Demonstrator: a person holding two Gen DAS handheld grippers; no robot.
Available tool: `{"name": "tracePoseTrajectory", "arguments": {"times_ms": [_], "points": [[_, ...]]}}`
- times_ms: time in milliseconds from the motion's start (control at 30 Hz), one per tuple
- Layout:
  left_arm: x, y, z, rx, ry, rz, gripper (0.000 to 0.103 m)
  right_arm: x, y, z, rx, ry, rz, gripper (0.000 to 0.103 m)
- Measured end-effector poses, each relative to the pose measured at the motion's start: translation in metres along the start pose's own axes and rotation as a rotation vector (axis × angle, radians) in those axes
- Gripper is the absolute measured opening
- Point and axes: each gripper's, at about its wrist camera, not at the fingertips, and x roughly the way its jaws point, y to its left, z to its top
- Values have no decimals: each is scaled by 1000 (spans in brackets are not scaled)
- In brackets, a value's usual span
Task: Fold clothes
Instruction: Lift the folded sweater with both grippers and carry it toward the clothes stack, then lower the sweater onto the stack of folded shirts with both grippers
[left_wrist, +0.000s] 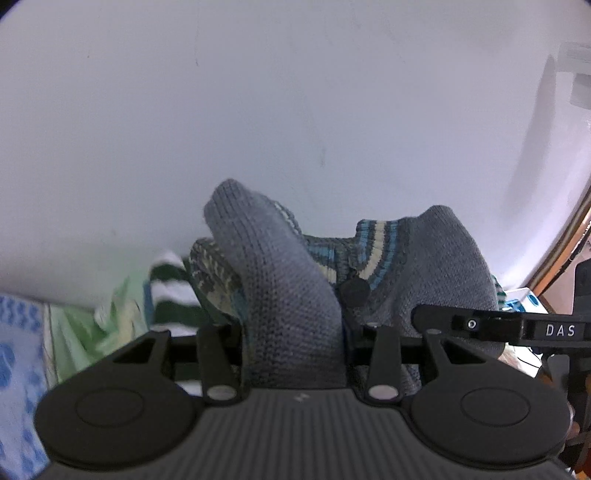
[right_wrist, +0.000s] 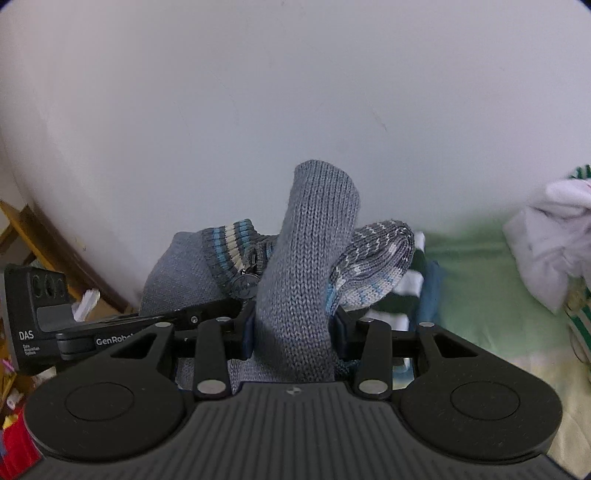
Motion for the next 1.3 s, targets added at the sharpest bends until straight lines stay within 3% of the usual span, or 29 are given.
{"name": "tracePoseTrajectory", "arguments": {"times_ms": [267,567,733,833,967,1133,1233,1300], "points": [[40,32,25,12,13,39,41,54,-20,19,64,-31,-6,43],[81,61,8,-10,76,47,43,95,-50,1,133,4,-16,43],[97,74,-2,-16,95,55,53,108,-64,-9,166,17,-24,43],[97,78,-5,-12,99,61,67,111,-67,-11,154,30,-40,45],[92,82,-5,8,90,73,70,110,-58,-12,94,46,-84,52],[69,84,3,103,40,129,91,100,-50,0,-1,27,-160,55],[47,83,2,144,-9,176,90,84,-40,7,-83,-45,-193,55],[34,80,3,165,-61,234,81,75,-30,10,-137,-107,-232,55]]}}
